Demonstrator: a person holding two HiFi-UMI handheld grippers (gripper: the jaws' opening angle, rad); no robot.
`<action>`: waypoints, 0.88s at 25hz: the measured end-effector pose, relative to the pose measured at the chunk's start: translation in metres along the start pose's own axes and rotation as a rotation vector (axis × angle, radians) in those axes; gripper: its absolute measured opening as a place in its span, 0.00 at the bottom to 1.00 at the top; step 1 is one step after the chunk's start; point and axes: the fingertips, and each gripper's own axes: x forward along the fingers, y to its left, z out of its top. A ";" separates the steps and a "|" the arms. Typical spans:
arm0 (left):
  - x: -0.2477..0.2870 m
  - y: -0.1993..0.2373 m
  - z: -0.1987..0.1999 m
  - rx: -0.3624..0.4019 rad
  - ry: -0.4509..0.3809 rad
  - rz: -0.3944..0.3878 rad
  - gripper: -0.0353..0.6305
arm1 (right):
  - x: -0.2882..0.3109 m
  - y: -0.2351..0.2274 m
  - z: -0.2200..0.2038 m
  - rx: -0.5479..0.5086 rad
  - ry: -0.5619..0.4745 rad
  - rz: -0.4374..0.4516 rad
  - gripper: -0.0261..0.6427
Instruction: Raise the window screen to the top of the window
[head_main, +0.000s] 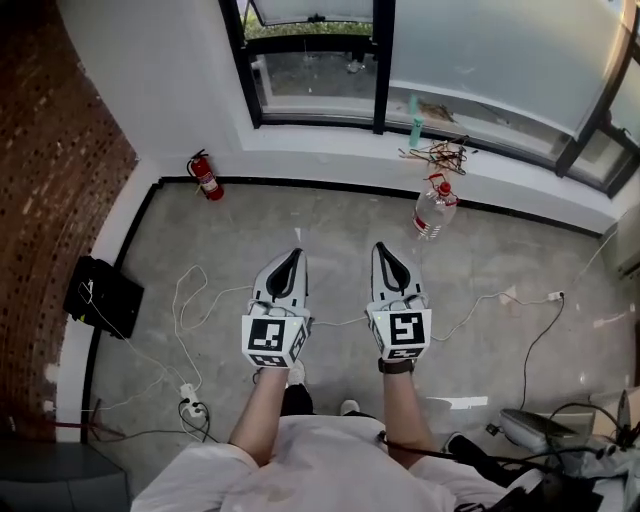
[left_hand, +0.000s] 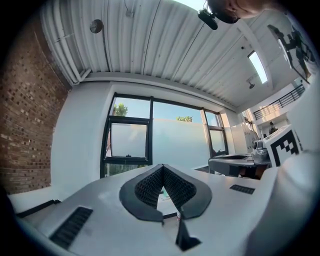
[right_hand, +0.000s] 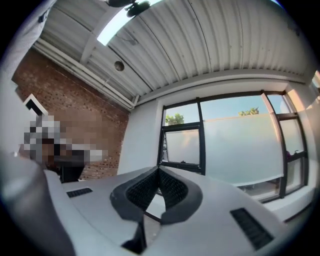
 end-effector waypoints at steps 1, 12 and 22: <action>0.006 0.012 -0.004 -0.005 0.002 0.005 0.05 | 0.013 0.012 0.000 -0.004 -0.018 0.046 0.04; 0.081 0.204 -0.002 -0.094 -0.029 -0.005 0.05 | 0.215 0.099 -0.011 0.027 0.059 0.158 0.04; 0.118 0.315 -0.037 -0.161 0.014 -0.018 0.05 | 0.346 0.167 -0.035 -0.034 0.143 0.227 0.04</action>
